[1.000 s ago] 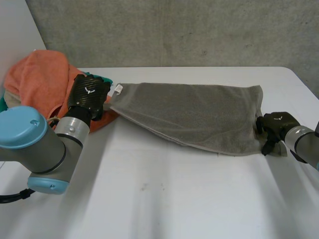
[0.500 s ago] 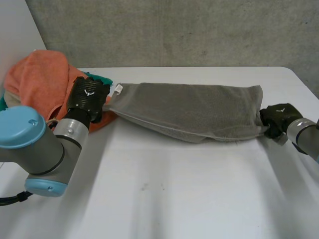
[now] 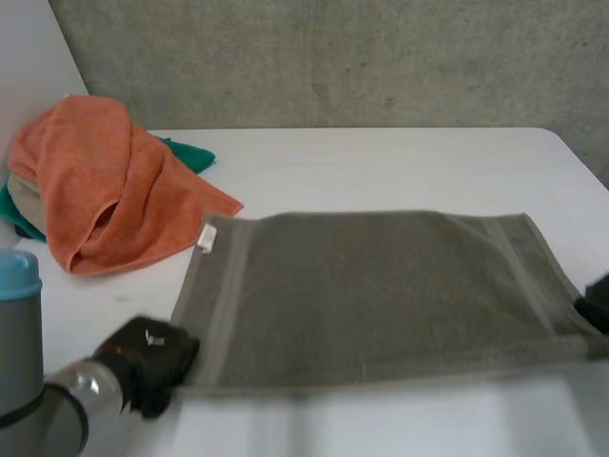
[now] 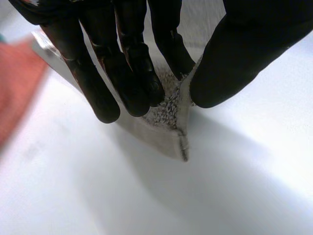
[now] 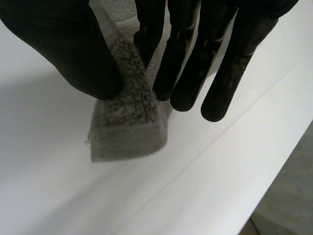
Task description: Fold the laundry.
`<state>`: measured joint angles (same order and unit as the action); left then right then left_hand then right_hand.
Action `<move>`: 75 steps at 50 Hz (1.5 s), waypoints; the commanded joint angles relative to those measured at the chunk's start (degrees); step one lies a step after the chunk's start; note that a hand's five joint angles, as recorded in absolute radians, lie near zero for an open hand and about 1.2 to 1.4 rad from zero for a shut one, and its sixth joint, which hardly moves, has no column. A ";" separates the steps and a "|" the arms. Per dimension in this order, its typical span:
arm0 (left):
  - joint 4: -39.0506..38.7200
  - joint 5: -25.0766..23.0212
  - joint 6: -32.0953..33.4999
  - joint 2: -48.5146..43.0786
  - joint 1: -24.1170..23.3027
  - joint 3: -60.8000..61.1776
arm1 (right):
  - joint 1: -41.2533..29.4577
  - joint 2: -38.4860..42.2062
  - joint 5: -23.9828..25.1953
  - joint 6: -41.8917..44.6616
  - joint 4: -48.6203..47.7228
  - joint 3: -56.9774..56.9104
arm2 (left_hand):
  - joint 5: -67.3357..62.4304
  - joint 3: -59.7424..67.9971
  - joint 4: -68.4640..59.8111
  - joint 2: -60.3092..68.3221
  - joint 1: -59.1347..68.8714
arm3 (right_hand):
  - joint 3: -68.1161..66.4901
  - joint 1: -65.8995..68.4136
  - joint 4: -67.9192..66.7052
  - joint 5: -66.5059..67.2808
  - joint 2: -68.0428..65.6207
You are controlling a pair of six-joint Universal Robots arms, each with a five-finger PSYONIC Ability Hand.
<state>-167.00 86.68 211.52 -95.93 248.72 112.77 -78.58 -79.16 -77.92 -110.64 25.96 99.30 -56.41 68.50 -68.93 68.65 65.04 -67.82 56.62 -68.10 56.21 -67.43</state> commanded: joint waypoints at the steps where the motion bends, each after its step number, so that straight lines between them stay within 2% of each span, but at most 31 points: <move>1: 0.37 -0.11 6.36 -0.31 -0.42 0.27 | 2.91 -2.23 0.23 4.82 -0.12 3.97 | -13.59 11.50 -11.07 11.35 14.96 | -12.18 23.38 -11.90 13.79 -12.57; 5: -5.51 -0.02 6.54 -4.17 -0.69 -5.18 | 1.15 0.75 0.05 3.07 -4.24 0.90 | -13.59 11.50 -11.07 11.35 14.96 | -12.18 23.38 -11.90 13.79 -12.57; 10: -12.90 0.16 6.54 -11.38 -0.78 -12.65 | -6.83 9.96 -1.18 -4.12 -11.62 -7.43 | -13.59 11.50 -11.07 11.35 14.96 | -12.18 23.38 -11.90 13.79 -12.57; 14: -19.58 1.56 6.54 -17.71 -1.04 -19.15 | -10.09 15.33 -3.45 -7.21 -15.84 -13.41 | -13.59 11.50 -11.07 11.35 14.96 | -12.18 23.38 -11.90 13.79 -12.57; 18: -26.07 5.07 7.07 -25.34 -2.18 -27.84 | -12.38 21.49 -6.80 -7.66 -19.98 -20.01 | -13.59 11.50 -11.07 11.35 14.96 | -12.18 23.38 -11.90 13.79 -12.57; 22: -28.55 7.01 7.33 -31.49 -3.50 -35.48 | -14.67 27.47 -9.17 -7.57 -22.44 -26.43 | -13.59 11.50 -11.07 11.35 14.96 | -12.18 23.38 -11.90 13.79 -12.57; 28: -30.05 7.01 7.77 -38.89 -3.76 -44.38 | -15.81 34.84 -9.79 -7.74 -25.69 -35.12 | -13.59 11.50 -11.07 11.35 14.96 | -12.18 23.38 -11.90 13.79 -12.57; 34: -33.38 6.75 12.07 -45.40 -3.94 -51.85 | -16.78 40.48 -9.88 -7.57 -32.81 -41.72 | -13.59 11.50 -11.07 11.35 14.96 | -12.18 23.38 -11.90 13.79 -12.57; 35: -33.65 6.75 12.60 -45.93 -3.94 -52.38 | -16.96 41.70 -9.88 -7.66 -34.99 -42.86 | -13.59 11.50 -11.07 11.35 14.96 | -9.41 20.61 -9.12 11.02 -9.80; 36: -34.09 6.66 13.13 -46.45 -3.94 -52.82 | -17.04 42.32 -9.97 -7.74 -36.15 -43.40 | -13.59 11.50 -11.07 11.35 14.96 | 12.43 -1.24 12.72 -10.82 12.04; 37: -35.22 6.40 14.26 -47.07 -3.94 -53.26 | -17.04 42.94 -10.32 -7.74 -37.29 -43.75 | 0.38 -2.46 2.90 -2.62 0.99 | 34.30 -23.10 34.59 -32.69 33.91; 38: -35.93 6.31 14.62 -47.25 -4.03 -53.35 | -17.31 43.81 -11.02 -7.74 -39.21 -44.02 | 25.16 -27.25 27.68 -27.41 -23.79 | 57.82 -46.62 58.10 -56.21 57.43; 39: -36.89 6.22 14.71 -47.34 -4.12 -53.27 | -17.40 44.08 -11.37 -7.83 -40.02 -44.10 | 53.72 -55.81 56.24 -55.96 -52.35 | 57.82 -46.62 58.10 -56.21 57.43; 40: -38.99 6.13 14.80 -47.25 -4.20 -52.83 | -17.66 44.17 -11.81 -8.01 -40.72 -44.11 | 48.18 -50.26 50.70 -50.42 -46.81 | 57.82 -46.62 58.10 -56.21 57.43; 42: -41.46 6.13 14.63 -46.81 -4.64 -52.04 | -18.45 43.74 -13.21 -9.32 -41.87 -44.02 | 56.41 -58.50 58.93 -58.65 -55.04 | 57.82 -46.62 58.10 -56.21 57.43; 45: -45.60 6.22 14.36 -44.53 -5.96 -49.85 | -19.33 41.99 -14.27 -12.39 -41.96 -43.23 | 56.41 -58.50 58.93 -58.65 -55.04 | 57.82 -46.62 58.10 -56.21 57.43; 49: -48.94 6.22 14.01 -39.26 -6.40 -45.10 | -19.07 34.44 -14.19 -21.79 -41.96 -39.02 | 56.41 -58.50 58.93 -58.65 -55.04 | 57.82 -46.62 58.10 -56.21 57.43; 50: -49.47 6.22 13.92 -38.73 -6.49 -44.05 | -18.89 30.07 -13.67 -26.07 -41.78 -36.66 | 56.41 -58.50 58.93 -58.65 -55.04 | 57.82 -46.62 58.10 -56.21 57.43; 53: -50.35 6.31 13.84 -36.09 -6.75 -40.01 | -18.37 24.15 -11.47 -31.90 -41.35 -32.96 | 56.41 -58.50 58.93 -58.65 -55.04 | 57.82 -46.62 58.10 -56.21 57.43; 56: -50.00 6.66 13.75 -32.41 -6.75 -35.61 | -15.74 18.17 -5.33 -36.21 -39.42 -27.86 | 56.41 -58.50 58.93 -58.65 -55.04 | 57.82 -46.62 58.10 -56.21 57.43; 58: -50.00 6.48 13.66 -30.03 -6.75 -32.89 | -12.76 15.28 0.10 -36.75 -36.09 -24.09 | 56.41 -58.50 58.93 -58.65 -55.04 | 57.82 -46.62 58.10 -56.21 57.43; 62: -50.44 6.31 11.91 -25.29 -6.75 -25.95 | -7.92 12.54 6.09 -36.84 -29.50 -19.43 | 56.41 -58.50 58.93 -58.65 -55.04 | 57.82 -46.62 58.10 -56.21 57.43; 67: -50.44 6.13 6.73 -20.89 -6.84 -19.53 | -3.87 11.48 8.48 -35.43 -24.73 -14.58 | 56.41 -58.50 58.93 -58.65 -55.04 | 57.40 -46.21 57.69 -55.79 57.01; 75: -50.44 6.13 3.90 -19.56 -6.75 -16.36 | -0.96 14.20 9.98 -27.88 -29.29 -9.66 | 56.20 -58.28 58.72 -58.44 -54.83 | 53.87 -42.67 54.15 -52.26 53.48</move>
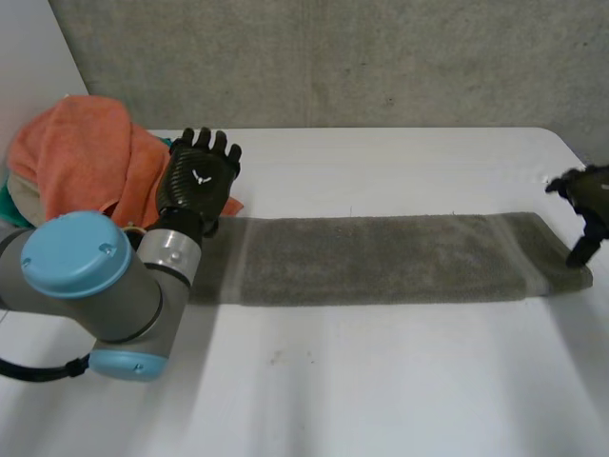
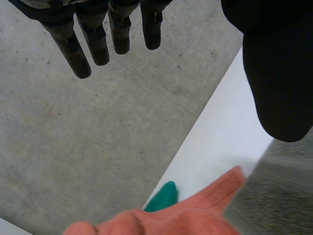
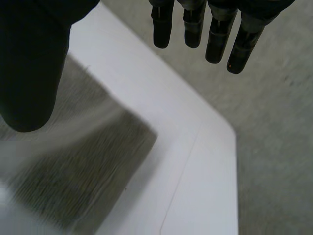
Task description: Fold the laundry.
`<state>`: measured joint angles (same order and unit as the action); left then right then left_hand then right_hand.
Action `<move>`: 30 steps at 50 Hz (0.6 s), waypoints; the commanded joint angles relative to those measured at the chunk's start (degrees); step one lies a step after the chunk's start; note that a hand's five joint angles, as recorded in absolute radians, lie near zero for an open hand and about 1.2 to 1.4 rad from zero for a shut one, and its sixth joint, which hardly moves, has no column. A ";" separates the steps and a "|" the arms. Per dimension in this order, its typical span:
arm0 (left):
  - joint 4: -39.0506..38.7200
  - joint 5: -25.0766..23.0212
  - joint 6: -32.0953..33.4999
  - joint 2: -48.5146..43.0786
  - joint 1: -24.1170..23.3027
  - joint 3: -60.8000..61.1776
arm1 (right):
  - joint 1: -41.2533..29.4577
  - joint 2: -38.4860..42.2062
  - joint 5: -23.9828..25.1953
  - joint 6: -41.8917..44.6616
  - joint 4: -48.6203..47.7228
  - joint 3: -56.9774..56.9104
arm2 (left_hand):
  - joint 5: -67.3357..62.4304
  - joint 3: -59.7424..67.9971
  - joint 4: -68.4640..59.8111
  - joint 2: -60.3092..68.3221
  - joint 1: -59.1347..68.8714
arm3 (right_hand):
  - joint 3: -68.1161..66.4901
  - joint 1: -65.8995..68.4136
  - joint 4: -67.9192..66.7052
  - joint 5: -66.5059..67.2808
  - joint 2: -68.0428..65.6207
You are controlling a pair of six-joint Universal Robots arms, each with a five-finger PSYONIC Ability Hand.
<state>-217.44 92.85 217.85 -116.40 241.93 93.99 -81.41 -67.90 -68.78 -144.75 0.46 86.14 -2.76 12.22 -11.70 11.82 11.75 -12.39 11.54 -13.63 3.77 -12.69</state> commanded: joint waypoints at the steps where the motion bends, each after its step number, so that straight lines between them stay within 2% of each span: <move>1: 0.00 -0.04 -2.43 0.83 0.03 2.52 | 1.87 3.99 1.01 7.02 -4.50 3.68 | 2.37 -1.84 1.32 -1.43 -1.37 | -1.73 2.58 -0.49 0.35 -1.43; 8: 0.00 0.05 -2.52 0.74 -0.06 2.69 | 1.95 11.46 2.24 10.72 -9.07 2.54 | 2.37 -1.84 1.31 -1.43 -1.37 | -6.59 7.45 -5.36 5.22 -6.30; 10: 0.00 0.22 -2.52 0.83 0.03 2.69 | 1.95 14.10 3.03 10.89 -10.39 1.23 | 2.54 -2.01 1.48 -1.60 -1.54 | -20.66 21.51 -19.42 19.28 -20.36; 11: 0.00 0.40 -2.52 1.00 0.03 2.69 | 1.95 14.72 3.47 10.89 -10.74 0.53 | 2.54 -2.01 1.48 -1.60 -1.54 | -33.23 34.08 -31.99 31.85 -32.93; 13: 0.09 0.49 -2.52 1.18 -0.06 2.69 | 2.56 15.69 4.52 10.89 -10.92 -1.66 | 2.54 -2.01 1.48 -1.60 -1.54 | -67.45 68.30 -66.21 66.07 -67.15; 23: 0.18 0.40 -2.61 6.19 -0.23 4.71 | 9.07 13.49 2.87 13.70 -12.94 -4.40 | 2.54 -2.01 1.48 -1.60 -1.54 | -67.61 68.46 -66.37 66.23 -67.31; 30: 0.18 0.49 -2.61 7.68 -0.06 6.03 | 10.22 12.70 -2.58 23.01 -14.52 -6.60 | 2.54 -2.01 1.48 -1.60 -1.54 | -67.61 68.46 -66.37 66.23 -67.31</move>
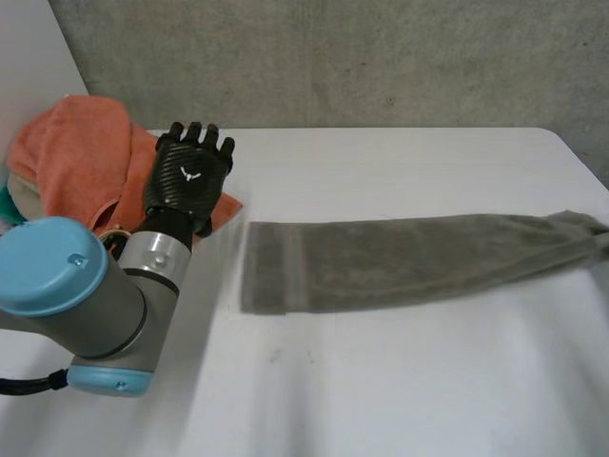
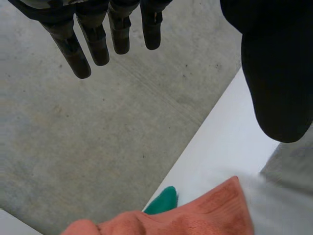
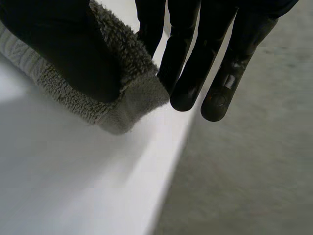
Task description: Fold the laundry.
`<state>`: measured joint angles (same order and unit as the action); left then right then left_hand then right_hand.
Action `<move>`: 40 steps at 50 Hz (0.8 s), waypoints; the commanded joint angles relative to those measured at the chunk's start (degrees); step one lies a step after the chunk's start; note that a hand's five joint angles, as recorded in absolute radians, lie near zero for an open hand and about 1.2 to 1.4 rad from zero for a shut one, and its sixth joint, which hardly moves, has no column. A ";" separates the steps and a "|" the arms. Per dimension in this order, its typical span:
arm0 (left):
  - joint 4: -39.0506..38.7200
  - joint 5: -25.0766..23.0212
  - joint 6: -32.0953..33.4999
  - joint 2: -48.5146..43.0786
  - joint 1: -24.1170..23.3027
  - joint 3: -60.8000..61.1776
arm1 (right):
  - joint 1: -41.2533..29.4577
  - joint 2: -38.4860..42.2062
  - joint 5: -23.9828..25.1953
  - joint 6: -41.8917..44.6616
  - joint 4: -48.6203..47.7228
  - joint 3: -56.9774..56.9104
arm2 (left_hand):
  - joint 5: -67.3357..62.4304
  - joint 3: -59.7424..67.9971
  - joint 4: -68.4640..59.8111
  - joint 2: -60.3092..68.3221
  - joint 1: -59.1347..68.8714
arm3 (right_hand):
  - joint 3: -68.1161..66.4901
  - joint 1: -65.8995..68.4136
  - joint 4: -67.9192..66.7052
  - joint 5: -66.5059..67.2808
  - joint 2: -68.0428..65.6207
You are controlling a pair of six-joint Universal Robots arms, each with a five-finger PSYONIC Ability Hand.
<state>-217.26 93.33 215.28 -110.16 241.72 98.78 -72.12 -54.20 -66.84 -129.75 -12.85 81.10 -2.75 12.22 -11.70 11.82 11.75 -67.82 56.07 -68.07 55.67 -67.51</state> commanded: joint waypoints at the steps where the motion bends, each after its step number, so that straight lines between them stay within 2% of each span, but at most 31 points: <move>1: 0.00 0.10 -0.03 1.44 0.15 1.24 | 0.67 -1.17 -4.61 8.54 -1.22 -1.65 | 2.54 -2.01 1.48 -1.60 -1.54 | -12.18 23.93 -11.93 14.33 -12.49; 6: 0.17 0.19 -0.03 1.53 0.33 1.41 | -6.61 -3.80 -4.53 8.72 -1.83 -1.65 | 2.54 -2.01 1.48 -1.60 -1.54 | -12.18 23.93 -11.93 14.33 -12.49; 11: 0.52 0.28 -0.03 2.14 0.59 1.41 | -20.82 -8.80 -4.27 6.44 -5.86 -0.42 | 2.54 -2.01 1.48 -1.60 -1.54 | -12.18 23.93 -11.93 14.33 -12.49; 17: 0.52 0.80 -0.82 3.81 0.68 2.20 | -35.44 -9.25 -1.46 6.26 -9.04 -0.68 | 2.54 -2.01 1.48 -1.60 -1.54 | -12.18 23.93 -11.93 14.33 -12.49; 26: 0.96 1.15 -3.29 4.34 0.50 3.52 | -53.63 0.58 7.41 7.23 -9.57 -0.94 | 2.54 -2.01 1.48 -1.60 -1.54 | -12.18 23.93 -11.93 14.33 -12.49; 29: 0.96 1.15 -3.37 4.17 0.50 3.70 | -55.23 2.87 7.60 7.05 -9.04 -1.47 | 2.54 -2.01 1.48 -1.60 -1.54 | -12.18 23.93 -11.93 14.33 -12.49; 30: 0.96 1.07 -3.37 4.08 0.50 3.70 | -55.41 4.44 7.08 6.71 -8.86 -1.56 | 2.54 -2.01 1.48 -1.60 -1.54 | -6.07 17.82 -5.83 8.23 -6.38; 33: 0.96 0.98 -3.37 3.90 0.24 3.61 | -55.32 4.90 5.76 5.83 -8.69 -1.38 | 2.54 -2.01 1.48 -1.60 -1.54 | 44.77 -33.02 45.01 -42.62 44.46; 34: 0.96 0.98 -3.37 3.82 0.24 3.44 | -55.32 3.94 4.36 4.34 -8.69 -1.03 | 2.54 -2.01 1.48 -1.60 -1.54 | 57.82 -46.07 58.07 -55.67 57.51; 37: 0.79 0.98 -3.46 3.64 0.07 2.82 | -55.06 1.83 1.90 -0.40 -8.69 -0.94 | 2.54 -2.01 1.48 -1.60 -1.54 | 57.82 -46.07 58.07 -55.67 57.51; 40: 0.70 0.80 -3.46 3.73 -0.29 1.51 | -51.03 -2.12 -0.48 -12.68 -8.60 0.20 | 2.54 -2.01 1.48 -1.60 -1.54 | 57.82 -46.07 58.07 -55.67 57.51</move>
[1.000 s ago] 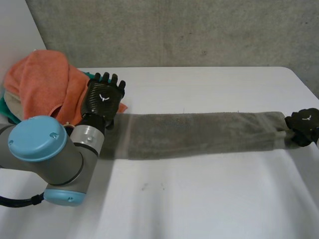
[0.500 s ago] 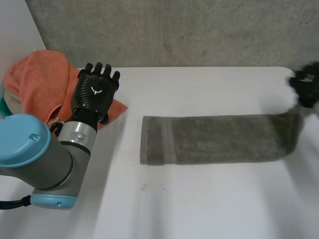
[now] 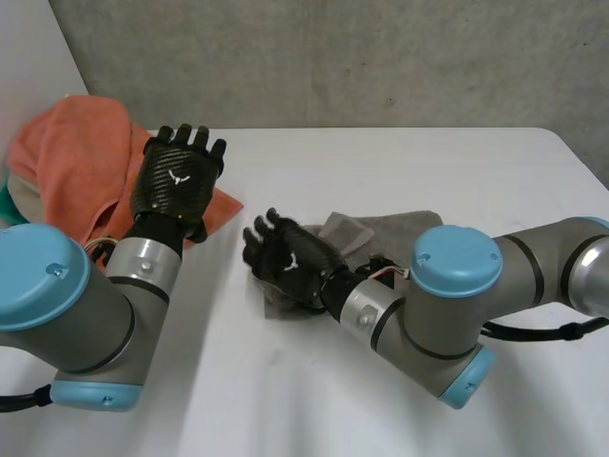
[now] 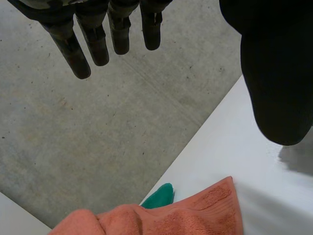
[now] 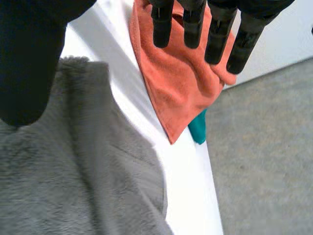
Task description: Fold the laundry.
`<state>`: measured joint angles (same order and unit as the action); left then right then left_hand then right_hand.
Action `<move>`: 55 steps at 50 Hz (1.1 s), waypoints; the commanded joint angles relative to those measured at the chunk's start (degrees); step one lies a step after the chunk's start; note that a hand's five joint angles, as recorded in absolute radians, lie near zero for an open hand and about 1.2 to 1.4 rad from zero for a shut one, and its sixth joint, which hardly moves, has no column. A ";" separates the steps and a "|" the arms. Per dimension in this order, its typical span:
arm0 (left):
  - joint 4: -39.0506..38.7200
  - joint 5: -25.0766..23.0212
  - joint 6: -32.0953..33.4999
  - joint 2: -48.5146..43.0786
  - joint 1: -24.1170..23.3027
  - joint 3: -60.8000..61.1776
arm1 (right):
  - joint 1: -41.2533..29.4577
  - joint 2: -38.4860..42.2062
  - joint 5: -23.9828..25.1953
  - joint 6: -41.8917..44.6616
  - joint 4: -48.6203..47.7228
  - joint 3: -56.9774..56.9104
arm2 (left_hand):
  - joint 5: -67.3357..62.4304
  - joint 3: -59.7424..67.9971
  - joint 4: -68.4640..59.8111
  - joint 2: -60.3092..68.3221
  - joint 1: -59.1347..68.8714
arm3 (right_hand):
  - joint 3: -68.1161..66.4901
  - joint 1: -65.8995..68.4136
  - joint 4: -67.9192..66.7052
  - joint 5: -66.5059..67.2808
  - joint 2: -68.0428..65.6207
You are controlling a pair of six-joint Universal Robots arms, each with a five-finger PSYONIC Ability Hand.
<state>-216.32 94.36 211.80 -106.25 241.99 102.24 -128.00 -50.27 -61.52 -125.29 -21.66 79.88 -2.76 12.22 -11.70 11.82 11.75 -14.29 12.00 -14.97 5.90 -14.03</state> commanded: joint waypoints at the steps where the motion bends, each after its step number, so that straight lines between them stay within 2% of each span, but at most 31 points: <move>1: -0.24 -0.23 -0.07 -0.28 -0.82 -2.39 | 6.17 -7.28 -6.33 -20.92 0.21 1.76 | 2.54 -2.01 1.48 -1.60 -1.54 | 4.29 -2.00 4.97 -5.90 4.03; 2: -0.16 -0.23 -0.07 -0.28 -1.26 -2.83 | 8.70 -10.17 -6.86 -28.53 0.47 2.64 | 2.54 -2.01 1.48 -1.60 -1.54 | 4.29 -2.00 4.97 -5.90 4.03; 6: -0.16 -0.15 -0.51 -0.71 -4.59 -5.47 | 13.54 -15.80 -6.78 -43.15 4.85 5.10 | 2.37 -1.84 1.31 -1.43 -1.37 | 4.29 -2.00 4.97 -5.90 4.03; 8: -0.07 -0.06 -0.77 -2.12 -6.09 -6.87 | 15.40 -16.87 -6.60 -45.39 7.58 6.16 | 2.37 -1.84 1.31 -1.43 -1.37 | 4.29 -2.00 4.97 -5.90 4.03; 12: -0.07 -0.14 -0.86 -4.23 -7.76 -8.19 | 20.58 -16.61 -6.69 -41.81 12.86 9.49 | 2.54 -2.01 1.48 -1.60 -1.54 | 4.29 -2.00 4.97 -5.90 4.03; 17: 0.11 -1.20 -1.56 -7.21 -10.57 -10.12 | 26.64 -15.30 -6.95 -28.29 14.01 14.68 | 1.53 -1.00 0.47 -0.59 -0.53 | 4.29 -2.00 4.97 -5.90 4.03; 20: 0.54 -3.48 -2.61 -11.43 -12.94 -13.20 | 27.88 -14.42 -6.95 -24.57 13.75 15.83 | -0.48 1.02 -1.54 1.43 1.49 | 0.71 1.57 1.40 -2.32 0.45; 22: 2.12 -4.45 -3.75 -14.32 -14.00 -15.56 | 28.33 -14.15 -6.95 -24.21 13.40 16.44 | -0.49 1.02 -1.55 1.43 1.49 | -5.54 7.82 -4.85 3.93 -5.80; 29: 7.57 -4.80 -7.27 -20.75 -14.36 -22.07 | 28.33 -14.24 -7.04 -24.48 13.31 17.41 | -0.32 0.85 -1.38 1.26 1.32 | -9.23 11.52 -8.55 7.62 -9.50; 41: 15.30 -4.98 -7.10 -31.73 -13.48 -33.94 | 27.63 -12.92 -7.57 -24.74 11.46 17.59 | -0.15 0.68 -1.21 1.09 1.15 | -14.80 17.09 -14.12 13.19 -15.07; 46: 15.93 -4.80 -6.92 -33.32 -12.51 -35.26 | 27.62 -12.83 -8.36 -24.65 10.85 17.32 | -0.48 1.02 -1.54 1.43 1.49 | -16.65 18.93 -15.96 15.04 -16.91; 50: 15.84 -1.21 -5.35 -34.99 -9.88 -38.25 | 26.84 -12.57 -8.44 -24.65 10.58 17.24 | -3.84 4.37 -4.90 4.78 4.84 | -20.84 23.13 -20.16 19.23 -21.10; 52: 15.84 2.65 -4.12 -35.17 -8.74 -39.22 | 26.57 -12.04 -8.44 -24.65 10.41 17.15 | -4.02 4.55 -5.08 4.96 5.03 | -24.22 26.50 -23.53 22.60 -24.48; 53: 15.84 6.32 -2.46 -34.82 -7.60 -39.39 | 26.57 -11.69 -8.45 -24.57 10.32 17.15 | -3.19 3.72 -4.25 4.13 4.19 | -24.89 27.17 -24.20 23.28 -25.15; 55: 15.75 9.42 -0.78 -34.29 -6.54 -39.05 | 26.48 -10.99 -8.62 -24.39 9.88 16.97 | -1.51 2.04 -2.57 2.45 2.51 | -26.91 29.19 -26.22 25.29 -27.17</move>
<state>-200.31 92.86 206.25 -140.83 231.44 64.71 -101.02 -62.73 -69.89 -149.96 -11.09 97.15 -3.09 13.13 -13.27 13.34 13.17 -32.04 27.38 -31.97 20.71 -32.12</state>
